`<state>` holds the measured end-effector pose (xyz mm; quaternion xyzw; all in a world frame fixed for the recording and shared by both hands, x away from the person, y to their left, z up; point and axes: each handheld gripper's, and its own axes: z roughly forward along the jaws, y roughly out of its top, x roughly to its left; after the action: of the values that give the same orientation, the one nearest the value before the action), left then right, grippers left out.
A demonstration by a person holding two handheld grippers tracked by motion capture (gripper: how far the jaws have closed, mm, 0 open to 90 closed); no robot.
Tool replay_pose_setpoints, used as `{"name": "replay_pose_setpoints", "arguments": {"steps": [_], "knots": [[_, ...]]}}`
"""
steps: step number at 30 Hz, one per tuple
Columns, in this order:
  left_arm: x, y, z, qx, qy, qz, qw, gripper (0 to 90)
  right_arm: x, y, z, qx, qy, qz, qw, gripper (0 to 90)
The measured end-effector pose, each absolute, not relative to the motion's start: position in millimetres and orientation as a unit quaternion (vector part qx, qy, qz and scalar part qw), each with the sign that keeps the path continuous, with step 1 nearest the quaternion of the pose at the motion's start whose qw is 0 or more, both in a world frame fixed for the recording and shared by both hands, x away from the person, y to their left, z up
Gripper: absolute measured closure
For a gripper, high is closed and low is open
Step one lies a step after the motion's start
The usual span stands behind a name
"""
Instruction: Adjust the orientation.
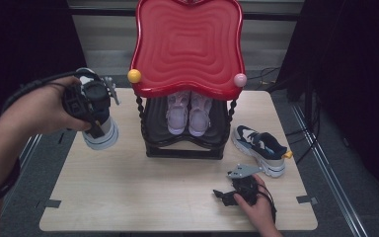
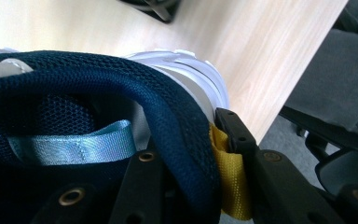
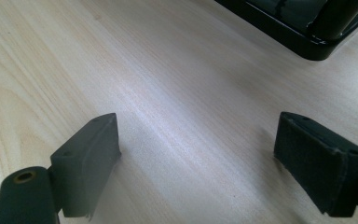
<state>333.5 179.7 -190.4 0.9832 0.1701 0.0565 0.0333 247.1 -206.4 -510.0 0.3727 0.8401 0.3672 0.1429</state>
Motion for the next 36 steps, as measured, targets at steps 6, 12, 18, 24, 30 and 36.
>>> {"name": "replay_pose_setpoints", "arguments": {"steps": [6, 12, 18, 24, 30, 36], "knots": [[330.8, 176.7, -153.7, 0.982, 0.162, 0.089, 0.038, 72.7, 247.1, -206.5, -510.1, 0.372, 0.841, 0.366, 0.142, 13.7], [330.0, 170.3, -121.3, 0.98, 0.15, 0.129, 0.039, 72.5, 247.0, -206.4, -510.1, 0.373, 0.841, 0.366, 0.142, 13.7], [329.6, 150.5, -100.4, 0.979, 0.12, 0.162, 0.034, 72.4, 247.0, -206.3, -510.3, 0.373, 0.84, 0.367, 0.142, 13.7], [326.3, 132.4, -84.0, 0.978, 0.092, 0.181, 0.041, 72.0, 247.0, -206.3, -510.3, 0.373, 0.84, 0.367, 0.142, 13.7], [325.1, 111.1, -73.5, 0.979, 0.065, 0.189, 0.039, 71.9, 247.0, -206.3, -510.2, 0.373, 0.84, 0.367, 0.142, 13.7], [328.4, 90.2, -73.5, 0.978, 0.036, 0.201, 0.036, 71.9, 247.0, -206.2, -510.3, 0.373, 0.84, 0.367, 0.142, 13.7]]}}
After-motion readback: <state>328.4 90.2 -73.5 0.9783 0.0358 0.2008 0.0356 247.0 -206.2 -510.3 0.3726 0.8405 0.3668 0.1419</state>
